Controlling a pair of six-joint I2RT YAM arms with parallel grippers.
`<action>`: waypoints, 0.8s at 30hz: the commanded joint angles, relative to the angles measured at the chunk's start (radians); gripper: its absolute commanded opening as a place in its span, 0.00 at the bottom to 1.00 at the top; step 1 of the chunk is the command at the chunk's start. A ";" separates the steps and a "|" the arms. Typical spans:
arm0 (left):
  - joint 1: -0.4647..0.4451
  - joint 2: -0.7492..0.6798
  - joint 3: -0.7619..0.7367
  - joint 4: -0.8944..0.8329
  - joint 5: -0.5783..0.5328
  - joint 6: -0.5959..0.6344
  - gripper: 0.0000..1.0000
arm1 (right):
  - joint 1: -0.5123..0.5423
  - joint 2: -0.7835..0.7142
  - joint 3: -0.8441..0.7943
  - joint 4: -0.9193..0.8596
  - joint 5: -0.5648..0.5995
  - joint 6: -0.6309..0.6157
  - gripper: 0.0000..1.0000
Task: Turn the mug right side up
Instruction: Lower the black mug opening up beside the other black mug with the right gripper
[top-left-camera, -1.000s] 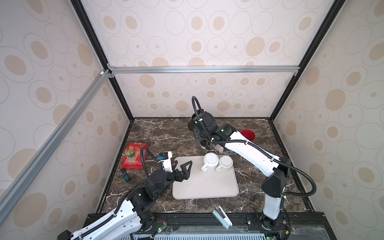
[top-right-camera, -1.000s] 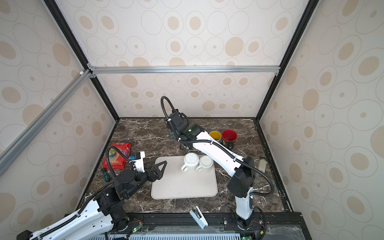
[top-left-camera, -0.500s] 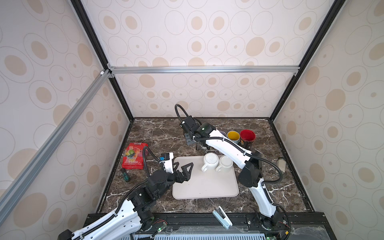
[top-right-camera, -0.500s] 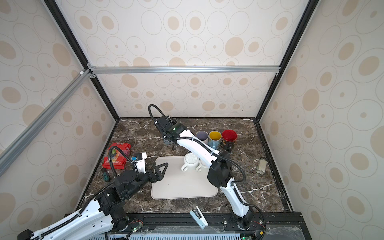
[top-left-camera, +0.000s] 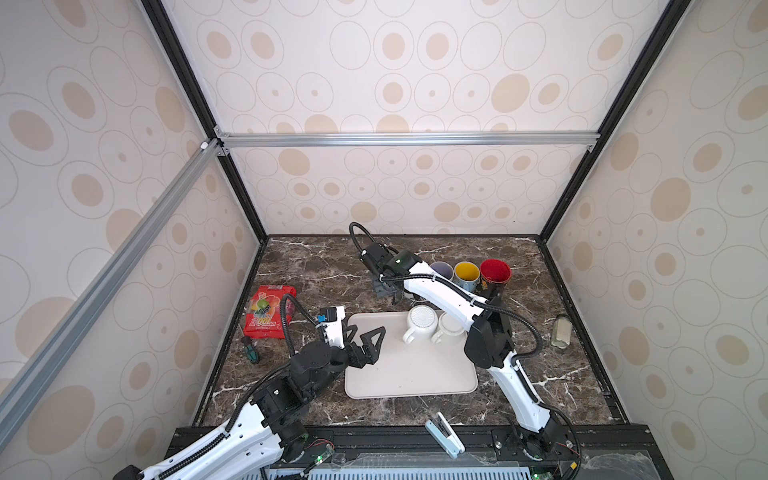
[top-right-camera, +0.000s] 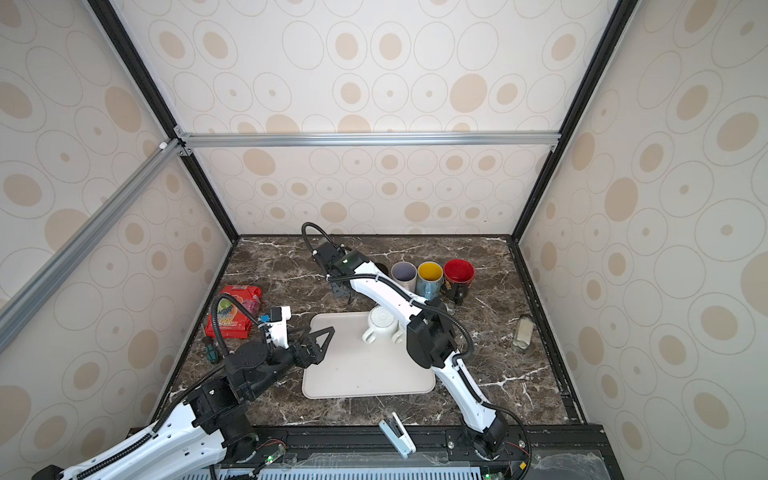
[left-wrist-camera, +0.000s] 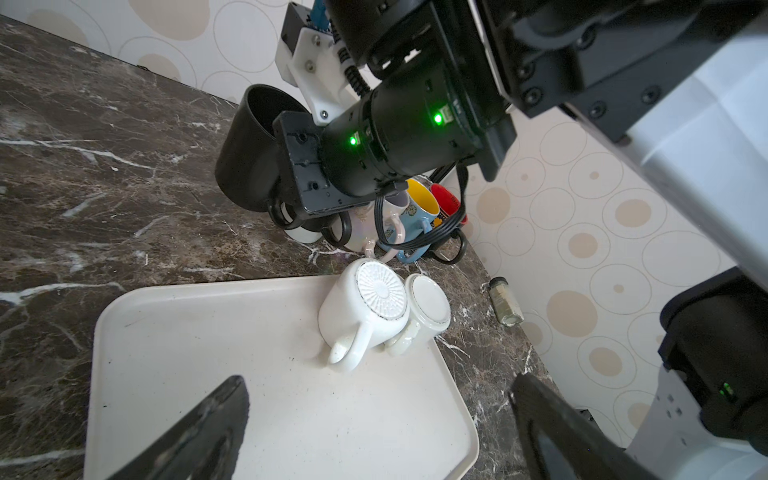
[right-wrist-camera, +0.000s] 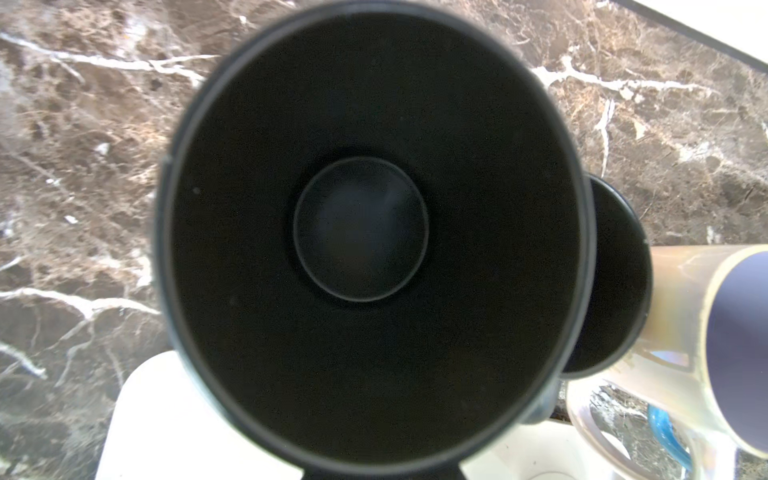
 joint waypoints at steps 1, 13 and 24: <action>0.009 -0.011 -0.005 -0.008 -0.006 0.019 0.99 | -0.010 0.004 0.019 0.033 0.019 0.030 0.00; 0.008 -0.036 -0.016 -0.021 -0.014 0.023 0.99 | -0.018 0.052 0.014 0.039 0.039 0.059 0.00; 0.009 -0.060 -0.026 -0.034 -0.015 0.018 0.99 | -0.020 0.081 0.008 0.042 0.043 0.082 0.00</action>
